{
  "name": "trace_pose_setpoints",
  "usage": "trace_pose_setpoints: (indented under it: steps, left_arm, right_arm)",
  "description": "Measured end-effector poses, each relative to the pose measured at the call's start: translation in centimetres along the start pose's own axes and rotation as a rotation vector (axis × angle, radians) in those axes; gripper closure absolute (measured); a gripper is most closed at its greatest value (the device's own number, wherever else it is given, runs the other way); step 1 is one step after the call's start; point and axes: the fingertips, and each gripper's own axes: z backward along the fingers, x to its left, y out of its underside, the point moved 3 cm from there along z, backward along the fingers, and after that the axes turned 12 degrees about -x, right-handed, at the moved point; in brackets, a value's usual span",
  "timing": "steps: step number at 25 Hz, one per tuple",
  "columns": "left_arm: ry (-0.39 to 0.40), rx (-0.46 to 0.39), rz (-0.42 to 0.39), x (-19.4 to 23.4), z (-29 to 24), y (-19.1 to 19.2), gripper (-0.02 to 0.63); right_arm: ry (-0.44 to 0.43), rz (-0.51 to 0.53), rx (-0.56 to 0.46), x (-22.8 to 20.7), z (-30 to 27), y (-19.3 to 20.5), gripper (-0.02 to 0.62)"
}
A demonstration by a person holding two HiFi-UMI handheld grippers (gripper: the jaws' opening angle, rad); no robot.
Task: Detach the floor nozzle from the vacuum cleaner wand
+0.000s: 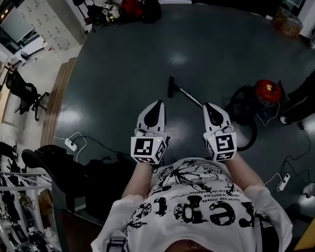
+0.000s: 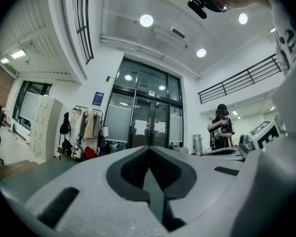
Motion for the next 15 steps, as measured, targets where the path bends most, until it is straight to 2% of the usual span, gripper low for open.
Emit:
trace_pose_setpoints:
  steps: [7,15]
  left_arm:
    - [-0.004,0.004,0.007,1.6,0.9,0.4,0.601]
    - [0.028,0.012,0.012,1.6,0.7,-0.2,0.601]
  right_arm:
    - [0.002,0.02,0.01,1.4,-0.1,0.2,0.592]
    - [-0.017,0.047,0.047,2.0,-1.0,0.0,0.592]
